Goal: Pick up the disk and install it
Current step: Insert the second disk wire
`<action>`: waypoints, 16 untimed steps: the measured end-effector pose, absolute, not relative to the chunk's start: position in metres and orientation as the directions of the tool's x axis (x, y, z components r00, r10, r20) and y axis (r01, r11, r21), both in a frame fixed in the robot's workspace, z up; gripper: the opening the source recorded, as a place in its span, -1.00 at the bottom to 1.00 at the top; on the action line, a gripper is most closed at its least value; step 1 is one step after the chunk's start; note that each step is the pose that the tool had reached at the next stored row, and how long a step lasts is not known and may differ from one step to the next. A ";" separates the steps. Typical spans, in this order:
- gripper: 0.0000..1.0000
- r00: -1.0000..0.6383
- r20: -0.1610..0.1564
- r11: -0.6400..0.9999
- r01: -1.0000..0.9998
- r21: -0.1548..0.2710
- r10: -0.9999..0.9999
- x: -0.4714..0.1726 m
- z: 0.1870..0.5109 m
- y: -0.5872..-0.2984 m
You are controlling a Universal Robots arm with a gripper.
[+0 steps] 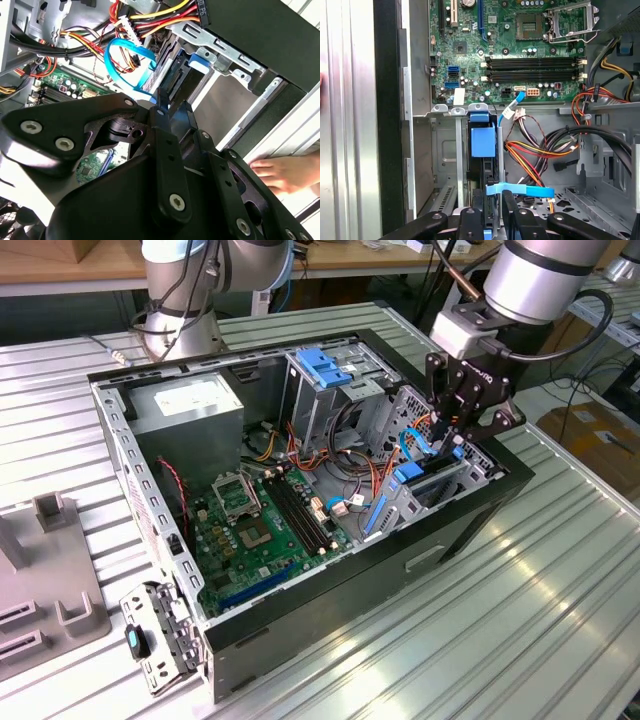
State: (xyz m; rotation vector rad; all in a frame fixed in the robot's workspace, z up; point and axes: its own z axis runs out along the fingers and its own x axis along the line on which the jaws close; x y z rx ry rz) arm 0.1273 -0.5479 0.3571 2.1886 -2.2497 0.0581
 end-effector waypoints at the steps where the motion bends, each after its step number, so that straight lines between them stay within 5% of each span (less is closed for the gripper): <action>1: -0.40 -0.028 0.028 0.027 -0.999 -0.025 -0.999 0.128 0.357 -0.548; 16: -0.40 -0.028 0.028 0.027 -0.999 -0.025 -0.999 0.151 0.357 -0.548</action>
